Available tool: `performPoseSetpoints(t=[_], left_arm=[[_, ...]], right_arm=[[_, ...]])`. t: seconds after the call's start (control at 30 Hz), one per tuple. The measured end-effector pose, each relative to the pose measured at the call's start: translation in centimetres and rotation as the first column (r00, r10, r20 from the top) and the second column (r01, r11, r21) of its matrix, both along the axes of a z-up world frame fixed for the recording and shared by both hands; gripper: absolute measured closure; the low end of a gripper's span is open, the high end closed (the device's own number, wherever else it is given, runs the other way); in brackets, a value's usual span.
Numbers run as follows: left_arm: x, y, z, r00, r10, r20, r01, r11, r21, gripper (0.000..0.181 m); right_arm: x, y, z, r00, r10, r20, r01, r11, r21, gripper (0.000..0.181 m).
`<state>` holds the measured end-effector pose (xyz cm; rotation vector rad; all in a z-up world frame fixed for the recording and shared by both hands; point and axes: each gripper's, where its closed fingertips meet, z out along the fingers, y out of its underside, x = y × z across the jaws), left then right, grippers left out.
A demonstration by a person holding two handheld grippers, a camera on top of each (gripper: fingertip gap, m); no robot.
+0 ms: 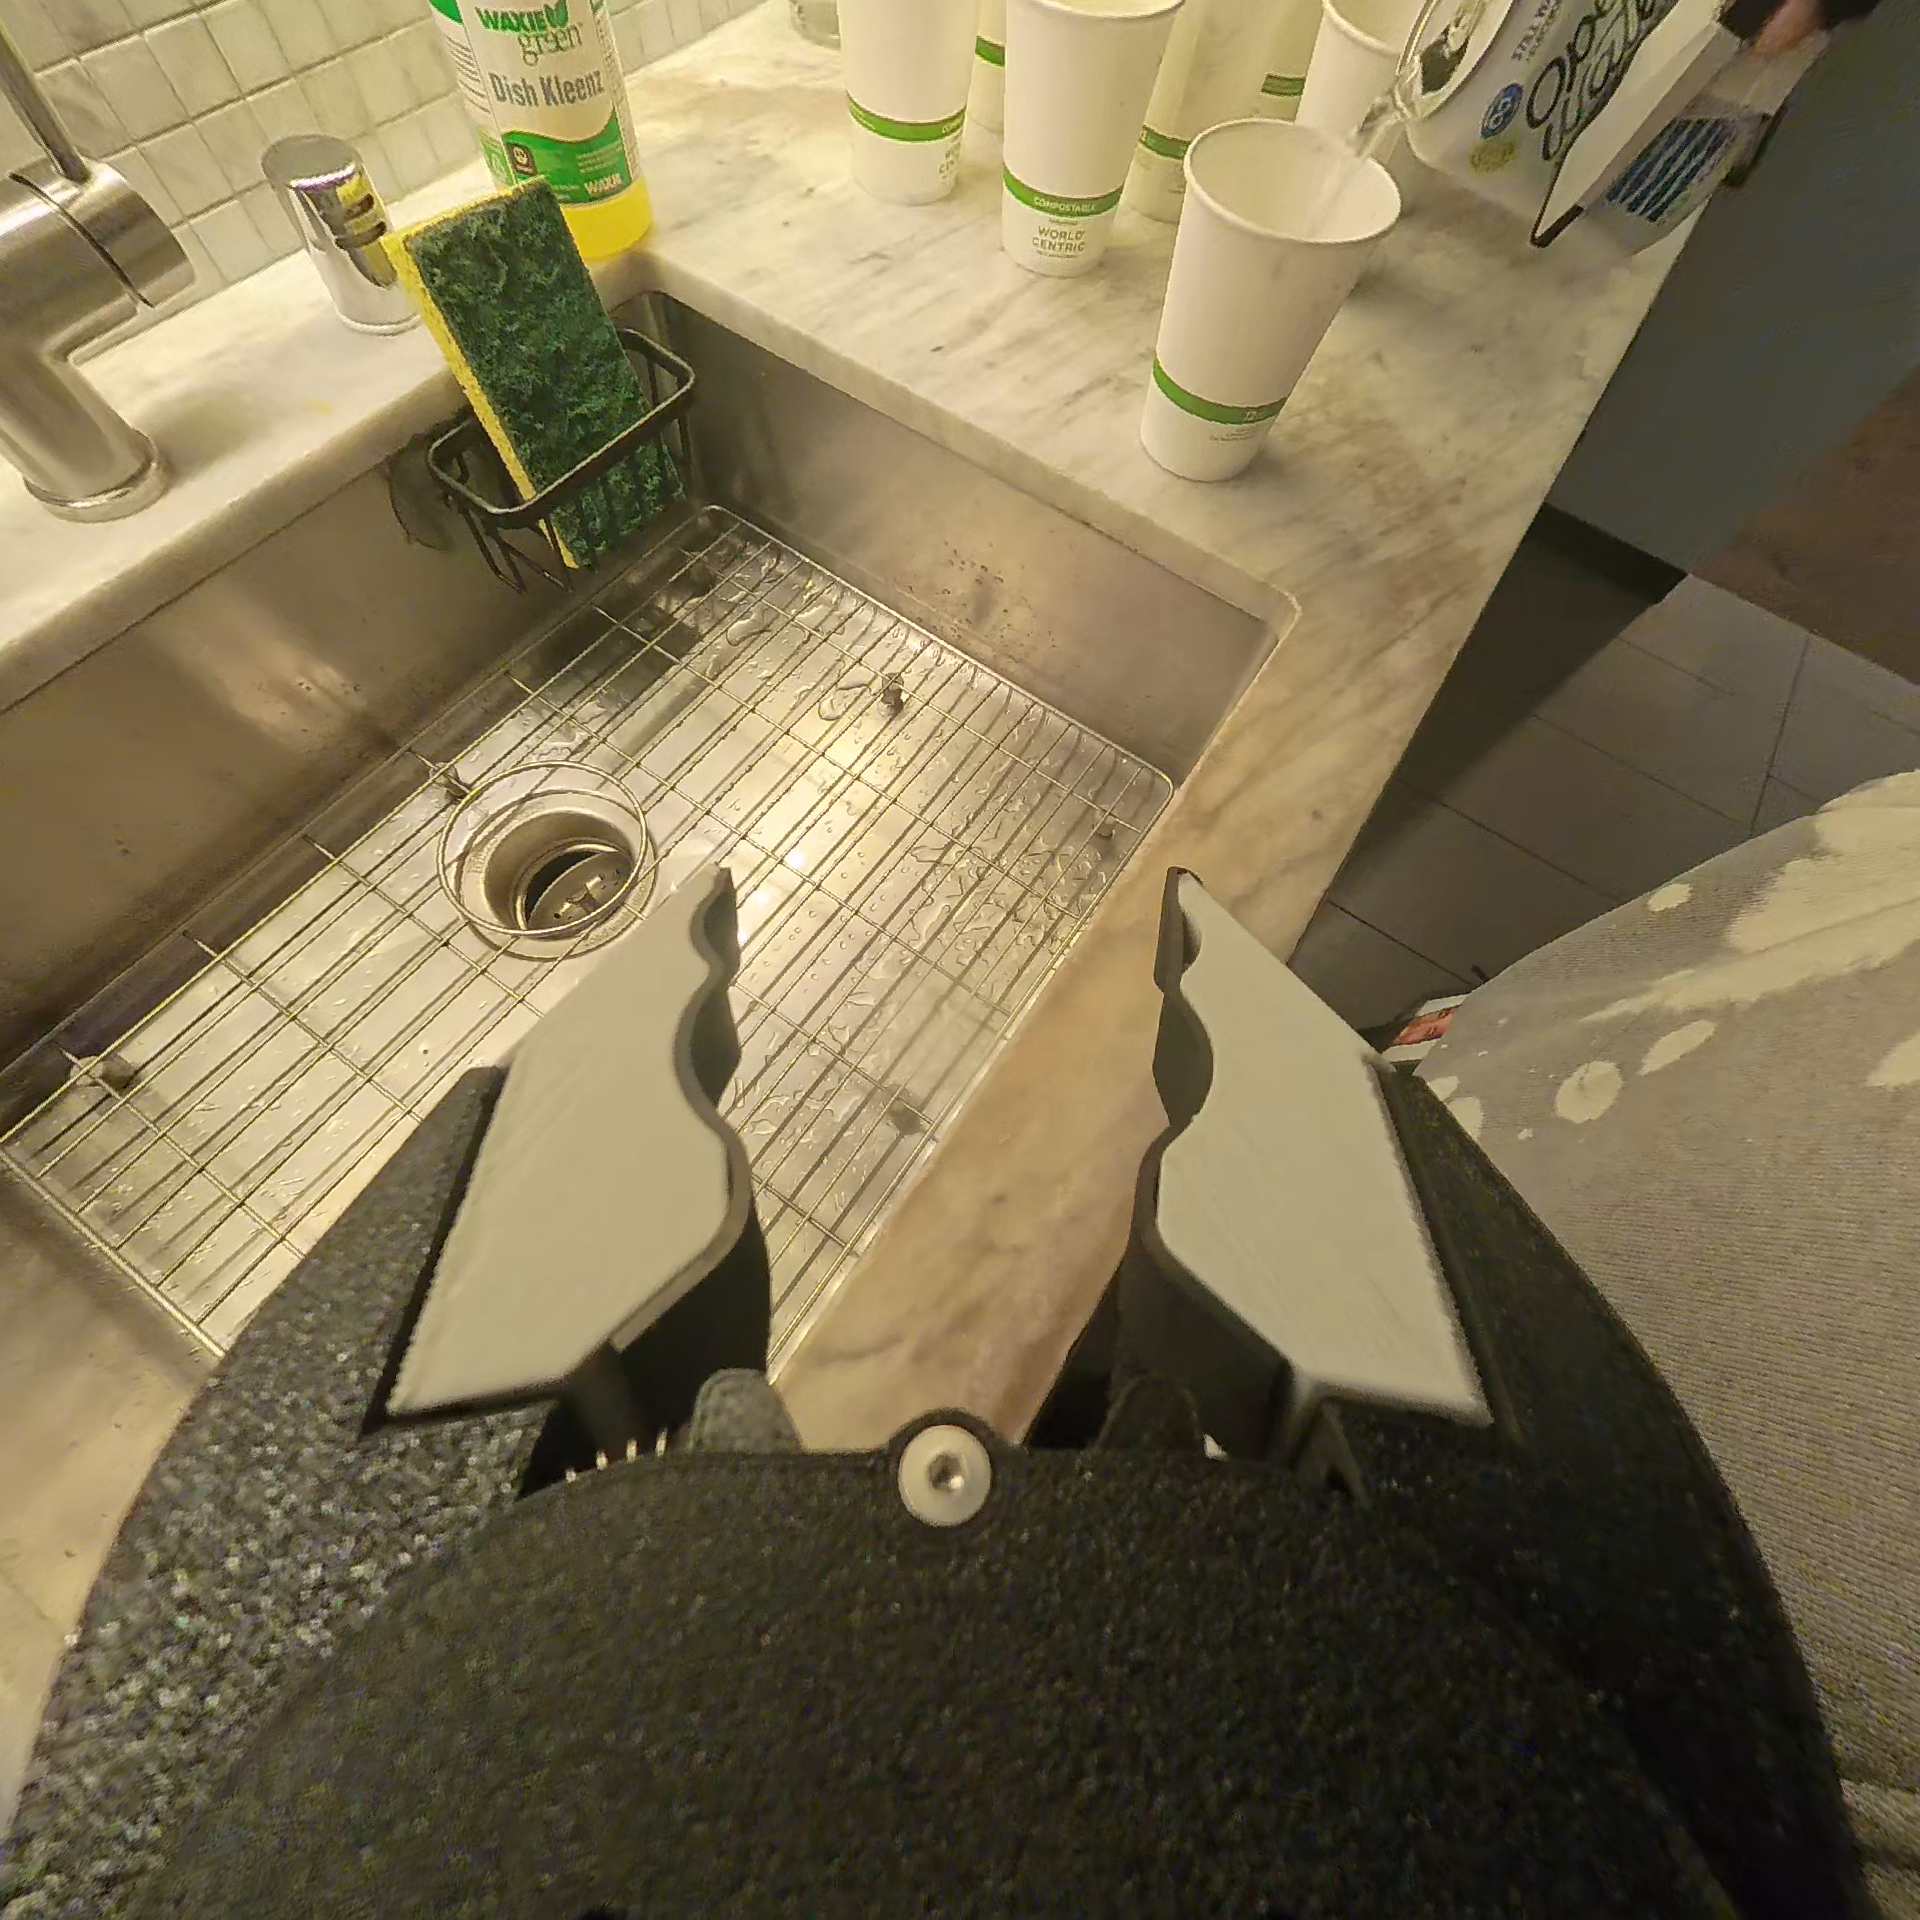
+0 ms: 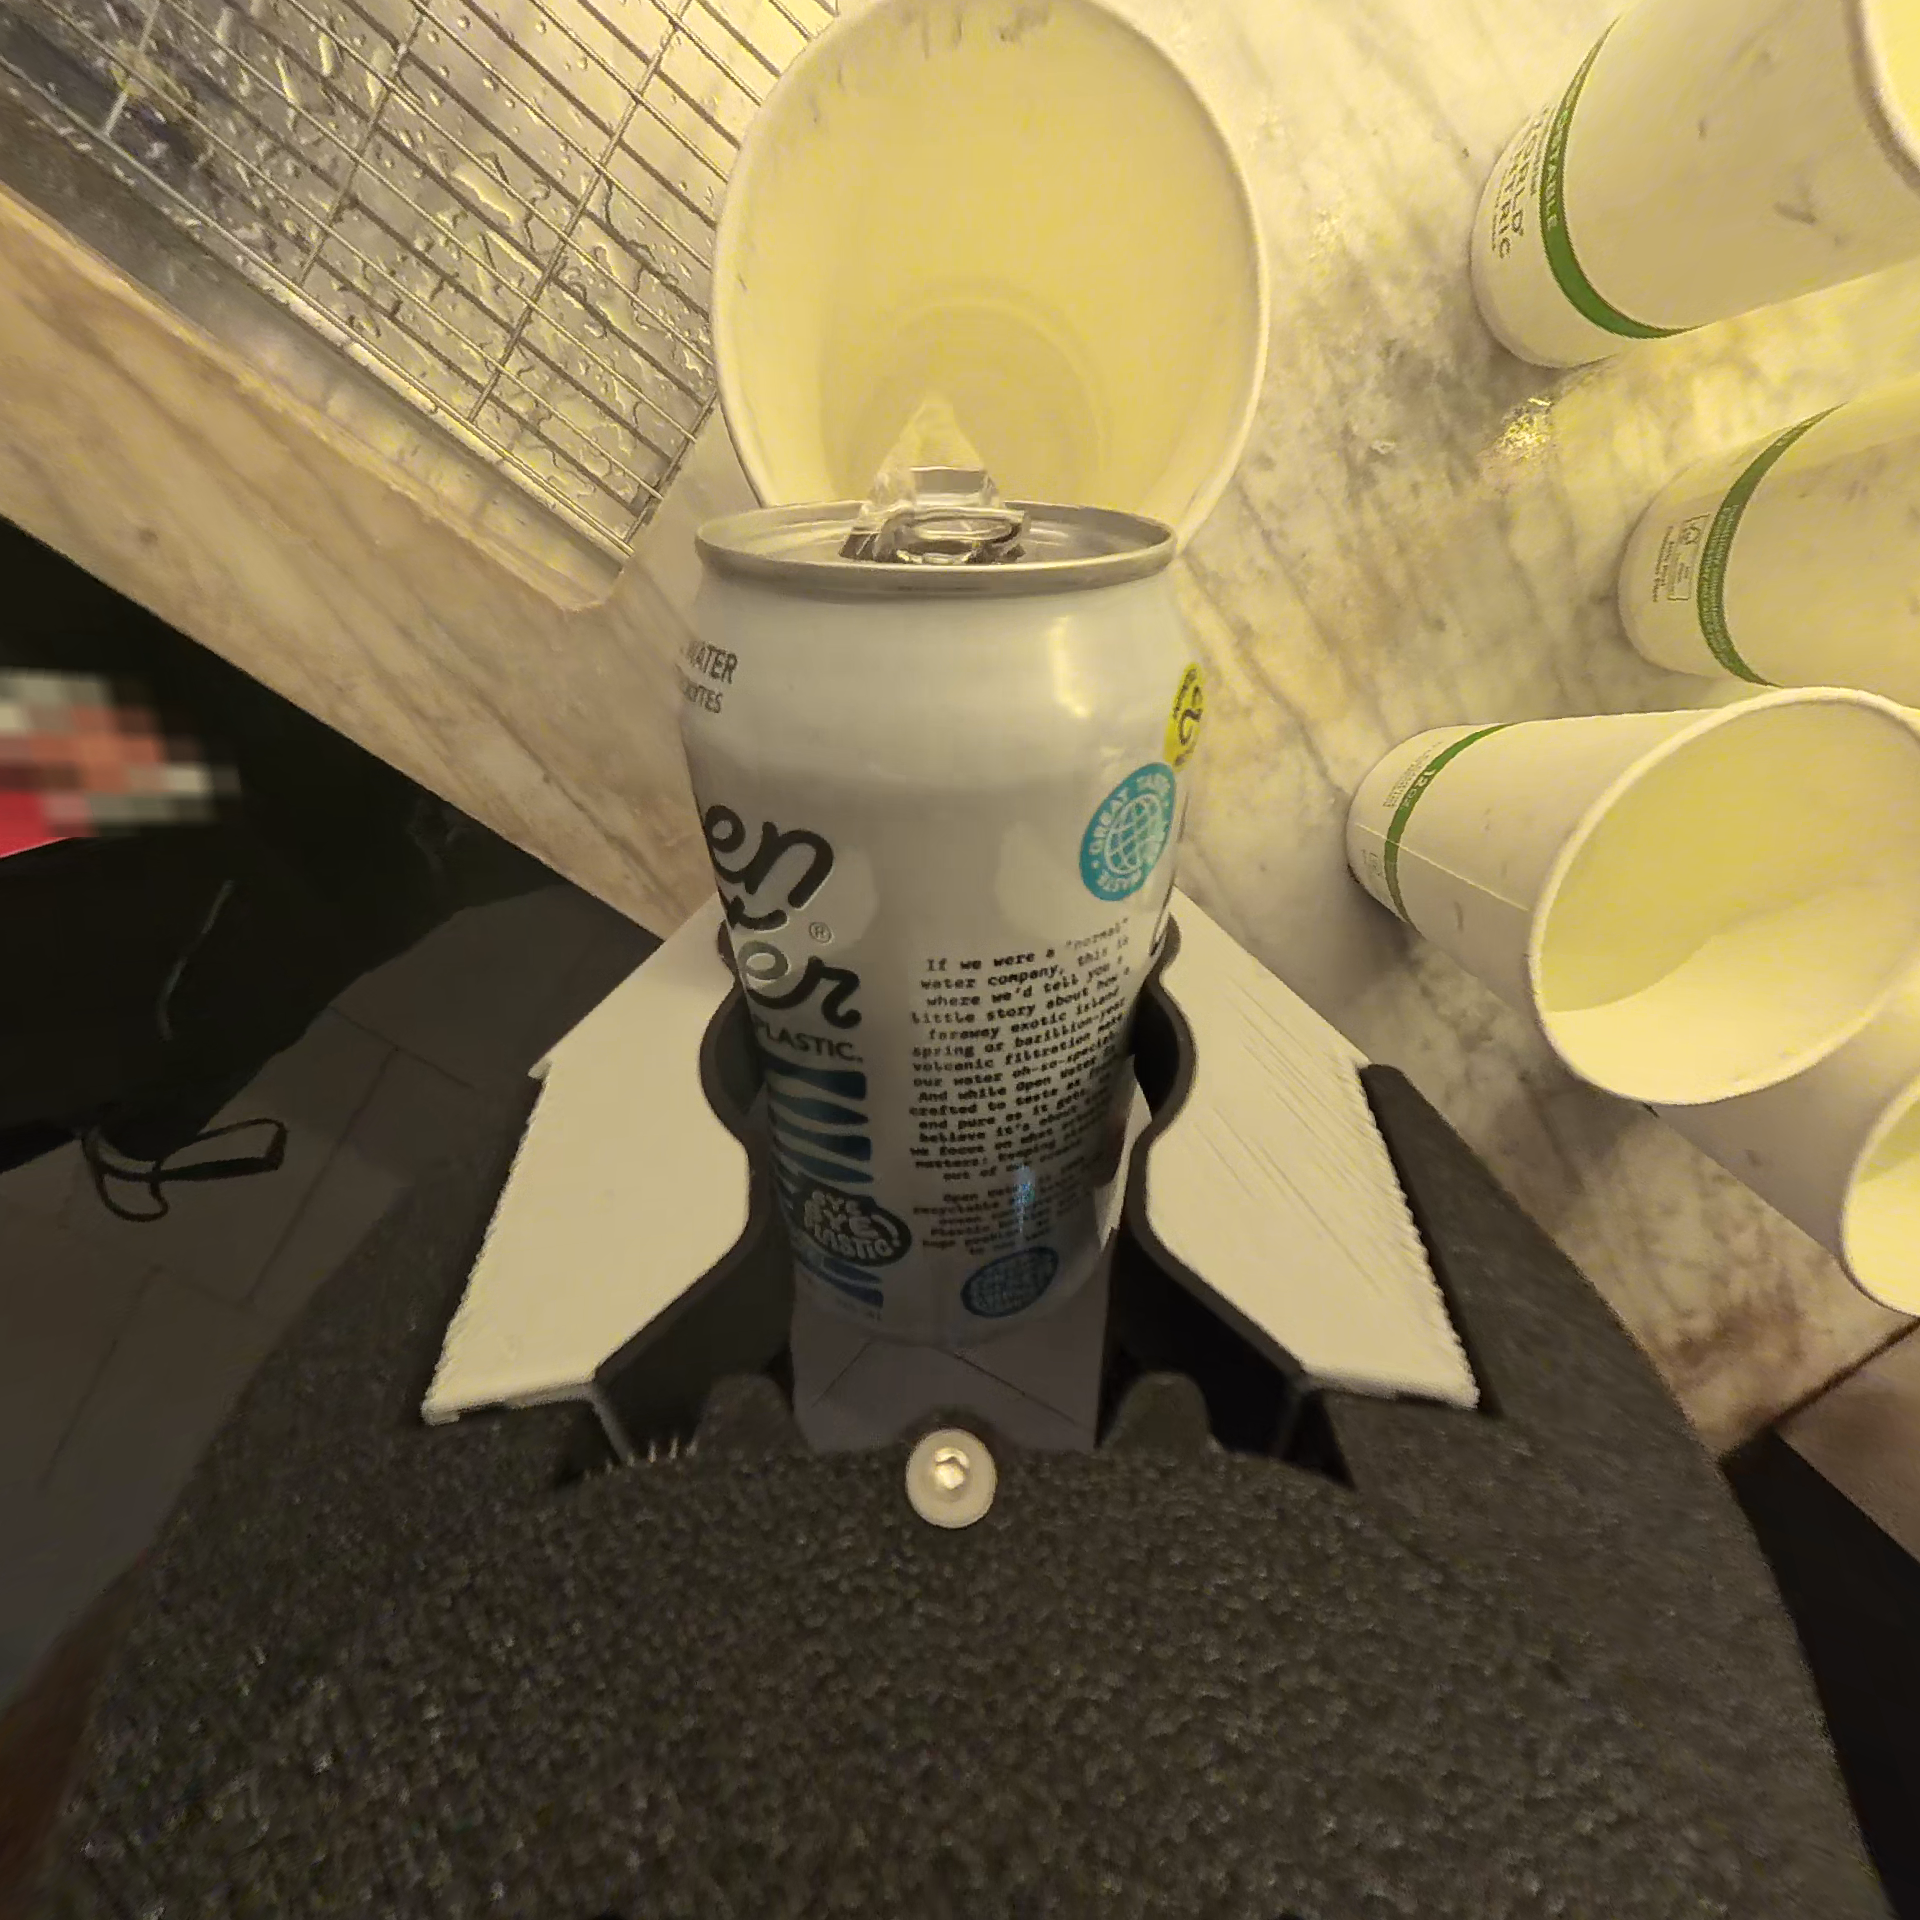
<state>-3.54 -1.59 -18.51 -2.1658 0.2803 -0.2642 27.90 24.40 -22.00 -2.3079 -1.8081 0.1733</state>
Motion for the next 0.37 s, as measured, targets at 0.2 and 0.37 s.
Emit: performPoseSetpoints(t=[0.2,0.37], left_arm=[[0.07,-0.08,0.03,1.0,-0.002,-0.001,0.002,1.0,0.0,0.101],[0.22,-0.15,0.03,1.0,-0.007,-0.002,0.007,1.0,0.0,0.101]], right_arm=[[0.02,0.13,0.2,1.0,0.02,0.022,-0.02,1.0,0.002,0.112],[0.21,0.3,0.45,0.998,0.034,0.046,-0.034,0.999,0.006,0.112]])
